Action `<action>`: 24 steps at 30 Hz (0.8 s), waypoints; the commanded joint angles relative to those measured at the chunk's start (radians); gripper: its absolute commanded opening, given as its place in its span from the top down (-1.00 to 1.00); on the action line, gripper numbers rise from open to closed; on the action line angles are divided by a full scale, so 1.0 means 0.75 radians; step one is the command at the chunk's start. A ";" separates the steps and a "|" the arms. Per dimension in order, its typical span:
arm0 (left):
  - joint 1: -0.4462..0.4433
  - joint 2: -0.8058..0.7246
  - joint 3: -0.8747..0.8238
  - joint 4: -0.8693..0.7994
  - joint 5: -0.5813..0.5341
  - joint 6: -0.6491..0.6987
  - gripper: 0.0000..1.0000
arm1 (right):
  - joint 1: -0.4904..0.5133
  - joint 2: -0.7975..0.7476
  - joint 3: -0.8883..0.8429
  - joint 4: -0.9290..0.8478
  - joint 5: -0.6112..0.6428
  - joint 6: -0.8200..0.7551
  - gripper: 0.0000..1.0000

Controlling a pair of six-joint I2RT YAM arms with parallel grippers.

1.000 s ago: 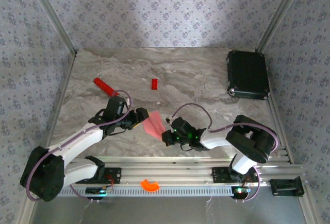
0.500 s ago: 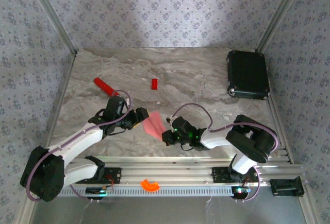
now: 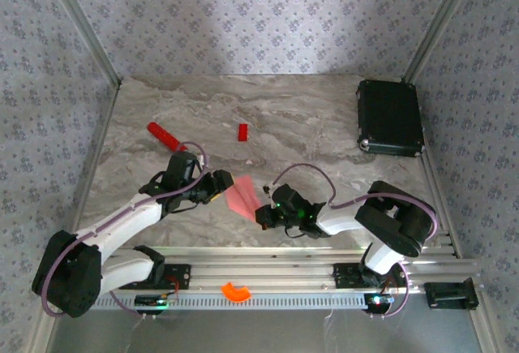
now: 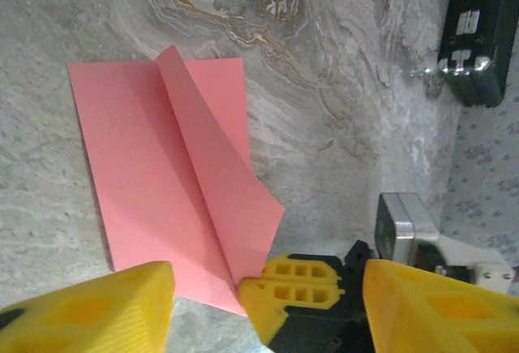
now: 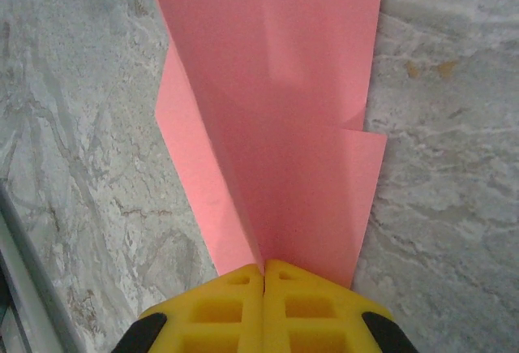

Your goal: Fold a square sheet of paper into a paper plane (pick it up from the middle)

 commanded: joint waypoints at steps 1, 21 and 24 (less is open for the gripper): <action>0.006 0.012 -0.013 0.064 0.056 -0.002 0.01 | -0.007 -0.023 -0.055 0.009 -0.013 0.051 1.00; -0.170 0.357 0.116 0.237 0.171 0.031 0.55 | -0.163 0.071 -0.164 0.388 -0.410 0.278 1.00; -0.177 0.377 0.118 0.242 0.156 0.031 0.56 | -0.192 0.097 -0.185 0.466 -0.447 0.324 1.00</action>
